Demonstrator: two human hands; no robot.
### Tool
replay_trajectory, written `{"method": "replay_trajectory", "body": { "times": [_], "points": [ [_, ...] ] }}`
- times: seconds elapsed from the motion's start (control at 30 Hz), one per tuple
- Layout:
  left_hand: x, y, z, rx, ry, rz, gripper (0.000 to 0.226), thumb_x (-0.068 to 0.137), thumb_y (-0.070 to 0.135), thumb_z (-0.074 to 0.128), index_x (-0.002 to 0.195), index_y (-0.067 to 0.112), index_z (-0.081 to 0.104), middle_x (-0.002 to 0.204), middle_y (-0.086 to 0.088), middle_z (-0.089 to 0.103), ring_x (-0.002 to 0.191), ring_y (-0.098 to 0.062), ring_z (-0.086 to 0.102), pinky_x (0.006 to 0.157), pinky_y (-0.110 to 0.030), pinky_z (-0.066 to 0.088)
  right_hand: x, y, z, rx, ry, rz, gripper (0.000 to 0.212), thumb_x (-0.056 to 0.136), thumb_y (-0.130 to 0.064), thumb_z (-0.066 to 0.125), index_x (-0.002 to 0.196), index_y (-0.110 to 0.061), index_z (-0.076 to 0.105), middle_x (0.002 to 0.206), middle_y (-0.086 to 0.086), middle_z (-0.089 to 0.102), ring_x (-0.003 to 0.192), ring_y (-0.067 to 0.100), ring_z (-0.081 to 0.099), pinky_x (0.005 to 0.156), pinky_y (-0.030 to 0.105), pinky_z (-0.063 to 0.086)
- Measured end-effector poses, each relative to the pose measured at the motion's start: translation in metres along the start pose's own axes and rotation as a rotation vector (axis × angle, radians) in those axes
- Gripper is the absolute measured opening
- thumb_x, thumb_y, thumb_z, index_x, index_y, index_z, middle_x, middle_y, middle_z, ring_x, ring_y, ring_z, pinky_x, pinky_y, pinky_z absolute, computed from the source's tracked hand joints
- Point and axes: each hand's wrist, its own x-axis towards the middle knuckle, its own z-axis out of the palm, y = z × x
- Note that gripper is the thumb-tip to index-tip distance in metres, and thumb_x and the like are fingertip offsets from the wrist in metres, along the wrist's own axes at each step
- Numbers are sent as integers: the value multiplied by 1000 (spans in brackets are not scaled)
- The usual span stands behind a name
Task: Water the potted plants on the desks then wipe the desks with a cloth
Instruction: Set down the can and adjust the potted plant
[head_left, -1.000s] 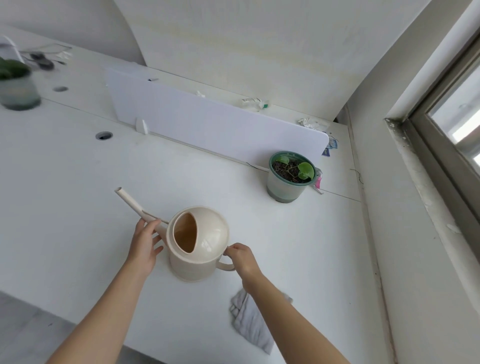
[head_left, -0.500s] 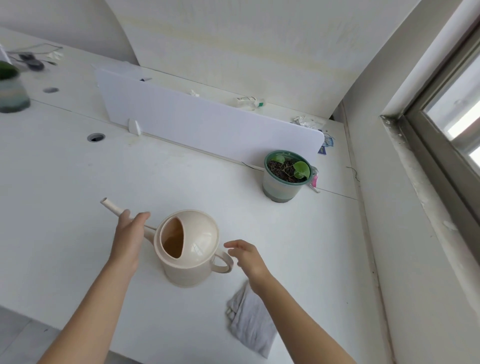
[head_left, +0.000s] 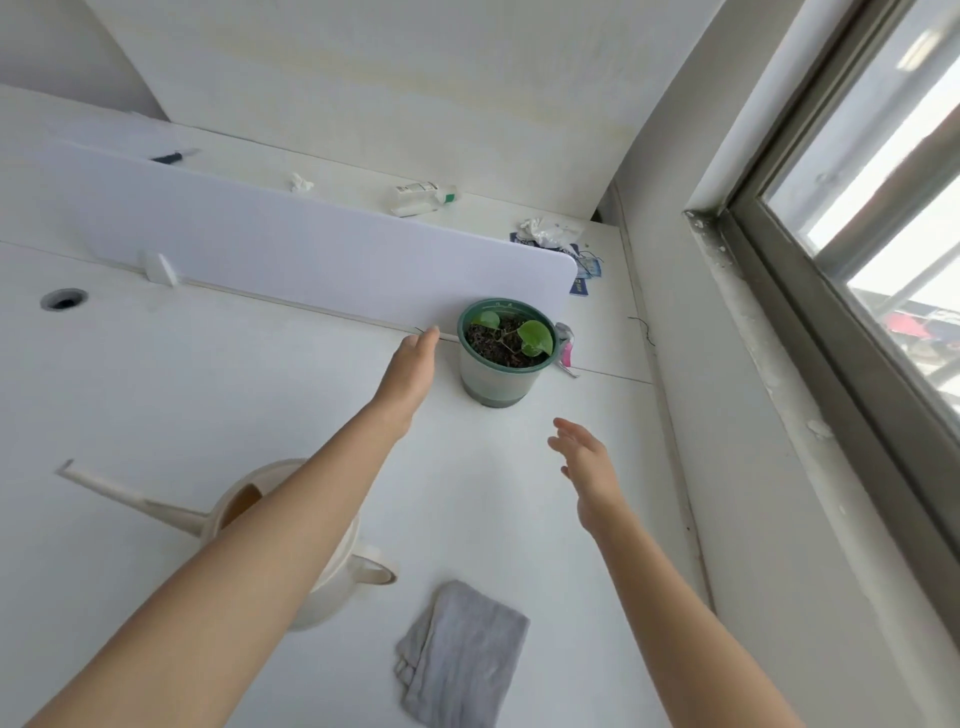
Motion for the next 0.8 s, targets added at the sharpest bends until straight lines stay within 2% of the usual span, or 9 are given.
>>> {"method": "replay_trajectory", "body": {
  "times": [0.1,0.27,0.4,0.47,0.57,0.7,0.8],
  "points": [
    [27,-1,20,-25,-71,-47,64,94,54,15,146,18,25,154,-6,26,140,-23,27,115,-43,21,21,-7,-6,19,23,6,47,90,-7,47,136,-16,43,145,8,39,132,22,37,103,32,30],
    [76,-8,39,-40,-111,-137,68,92,60,8,147,22,19,156,-5,21,142,-25,23,116,-46,19,66,-16,-3,33,7,6,52,91,-8,44,141,-19,34,149,5,33,136,18,31,94,26,25],
    [122,-14,44,-329,-4,-131,66,93,57,9,147,20,18,156,-6,22,141,-24,25,112,-46,20,105,-21,9,95,9,-19,52,94,-11,41,144,-19,28,152,0,29,140,15,26,97,24,24],
    [139,-16,47,-422,-5,-112,65,94,55,6,147,21,20,156,-4,22,142,-21,24,113,-44,18,120,-19,17,138,30,-49,48,97,-18,38,144,-18,28,151,0,30,139,15,27,104,25,23],
    [153,-20,58,-469,-67,-109,68,93,56,1,145,20,26,154,1,28,140,-17,27,114,-36,20,134,-9,32,179,98,-149,42,100,-27,30,141,-21,34,147,-2,39,137,15,33,116,36,24],
    [159,-31,59,-499,-122,-119,71,93,56,1,144,15,28,148,-2,38,136,-17,33,116,-32,21,141,3,44,213,144,-199,57,90,-45,23,142,-24,32,148,-2,38,138,13,32,117,39,24],
    [152,-39,62,-479,-118,-94,66,94,54,4,146,16,21,150,-1,35,139,-15,30,117,-31,19,148,2,42,215,137,-187,59,89,-49,22,143,-25,31,149,-2,37,138,12,31,117,39,22]
  ]
}}
